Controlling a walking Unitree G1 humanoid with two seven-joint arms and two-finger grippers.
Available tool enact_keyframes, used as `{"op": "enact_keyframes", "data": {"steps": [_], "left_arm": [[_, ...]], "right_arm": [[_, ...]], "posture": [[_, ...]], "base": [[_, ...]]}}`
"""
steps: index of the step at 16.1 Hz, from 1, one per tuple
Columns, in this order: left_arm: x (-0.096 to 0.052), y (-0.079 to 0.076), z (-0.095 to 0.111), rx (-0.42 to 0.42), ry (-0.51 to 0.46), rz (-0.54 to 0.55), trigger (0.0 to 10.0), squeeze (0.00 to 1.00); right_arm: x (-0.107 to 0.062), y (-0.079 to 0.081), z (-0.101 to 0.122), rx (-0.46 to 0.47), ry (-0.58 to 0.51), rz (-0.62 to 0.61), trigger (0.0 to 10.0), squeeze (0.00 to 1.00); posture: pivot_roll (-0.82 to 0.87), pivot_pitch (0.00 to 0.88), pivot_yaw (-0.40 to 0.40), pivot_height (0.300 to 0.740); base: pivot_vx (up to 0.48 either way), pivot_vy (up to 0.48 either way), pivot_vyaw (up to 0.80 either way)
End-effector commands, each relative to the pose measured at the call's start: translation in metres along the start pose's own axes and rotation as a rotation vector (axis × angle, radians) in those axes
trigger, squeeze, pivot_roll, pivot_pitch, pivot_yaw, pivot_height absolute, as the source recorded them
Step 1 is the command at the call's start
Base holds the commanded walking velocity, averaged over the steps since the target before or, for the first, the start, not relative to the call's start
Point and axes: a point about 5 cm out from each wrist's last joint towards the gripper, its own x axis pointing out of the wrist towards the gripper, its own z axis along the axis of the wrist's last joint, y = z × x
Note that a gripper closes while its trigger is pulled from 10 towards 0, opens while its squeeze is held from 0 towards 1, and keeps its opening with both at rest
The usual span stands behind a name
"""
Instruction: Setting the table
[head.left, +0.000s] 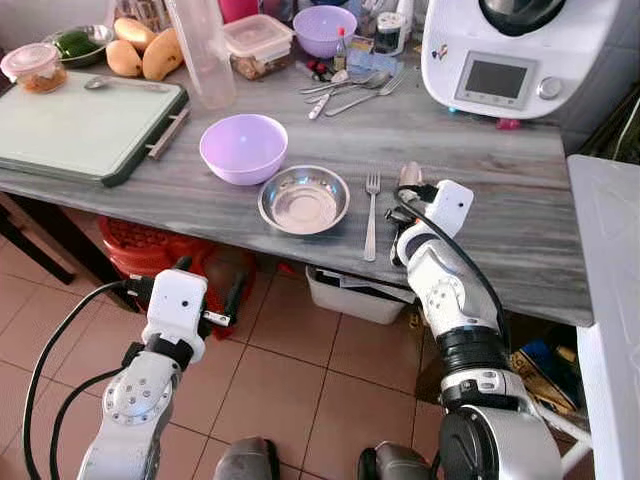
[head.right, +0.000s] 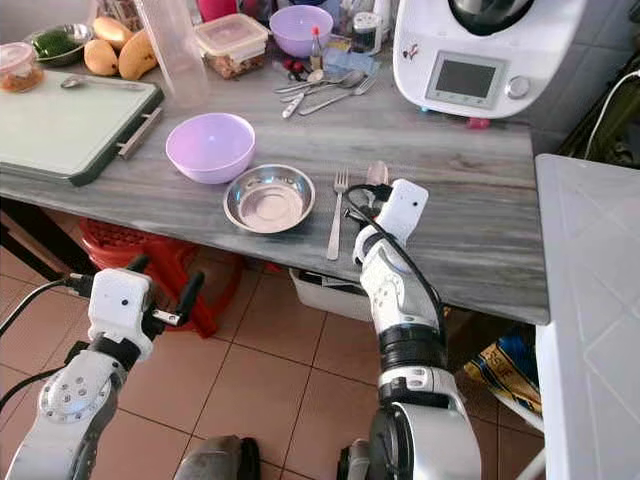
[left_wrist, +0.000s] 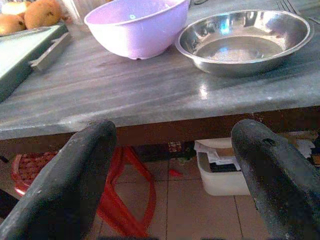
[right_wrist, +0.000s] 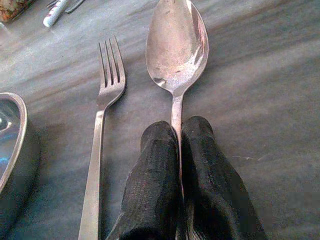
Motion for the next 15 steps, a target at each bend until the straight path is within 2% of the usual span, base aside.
{"op": "enact_keyframes", "data": {"steps": [1,15], "left_arm": [[0.0001,-0.0004,0.0038,0.001,-0.01,-0.006,10.0,0.0],[0.0035,-0.0018,0.0043,0.001,-0.009,-0.008,10.0,0.0]], "right_arm": [[0.0008,-0.0045,-0.0185,-0.007,0.094,-0.019,10.0,0.0],[0.0029,-0.0067,-0.0273,-0.039,0.179,0.012,10.0,0.0]], "posture": [[0.11,0.139,0.039,0.74],[0.1,0.131,0.037,0.74]], "base": [[0.0,0.0,0.0],[0.0,0.0,0.0]]}}
